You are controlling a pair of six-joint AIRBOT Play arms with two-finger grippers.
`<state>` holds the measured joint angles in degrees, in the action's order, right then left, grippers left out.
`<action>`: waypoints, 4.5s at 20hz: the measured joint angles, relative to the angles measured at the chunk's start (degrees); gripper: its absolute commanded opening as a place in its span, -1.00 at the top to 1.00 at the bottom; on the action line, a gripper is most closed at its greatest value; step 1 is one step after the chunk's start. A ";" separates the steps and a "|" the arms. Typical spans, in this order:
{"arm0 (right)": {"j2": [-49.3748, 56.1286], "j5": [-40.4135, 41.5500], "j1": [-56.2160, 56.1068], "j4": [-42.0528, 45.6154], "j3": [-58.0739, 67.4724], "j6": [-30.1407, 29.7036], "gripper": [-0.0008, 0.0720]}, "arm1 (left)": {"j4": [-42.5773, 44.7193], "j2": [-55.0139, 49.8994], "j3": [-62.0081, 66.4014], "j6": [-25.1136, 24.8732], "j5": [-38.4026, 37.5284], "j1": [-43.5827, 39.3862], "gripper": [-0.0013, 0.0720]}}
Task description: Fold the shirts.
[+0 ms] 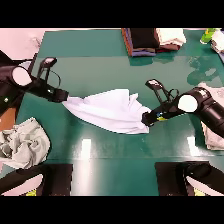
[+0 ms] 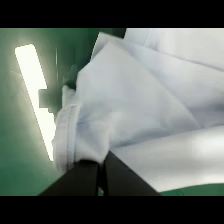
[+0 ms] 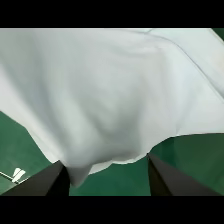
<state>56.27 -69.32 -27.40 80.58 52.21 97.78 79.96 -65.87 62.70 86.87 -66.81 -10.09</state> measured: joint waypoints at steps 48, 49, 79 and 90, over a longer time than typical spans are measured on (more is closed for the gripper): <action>-6.51 -0.81 28.96 -3.93 43.52 -5.18 0.93 | 4.94 17.99 43.21 0.98 -0.92 -0.02 0.90; -7.74 -1.18 29.73 -3.98 46.21 -5.29 0.93 | 4.92 18.38 46.58 1.18 -0.83 -0.02 0.90; 36.94 -3.78 24.96 6.60 52.83 -4.48 -0.15 | 6.80 -28.33 35.47 1.14 -3.37 0.83 -0.35; 17.73 -12.57 33.90 5.57 25.83 -5.79 -0.61 | 5.03 -6.69 8.11 4.04 -9.05 4.04 -0.35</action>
<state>74.00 -81.89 6.50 86.15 78.04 91.98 84.99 -72.55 70.81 90.91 -75.85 -6.04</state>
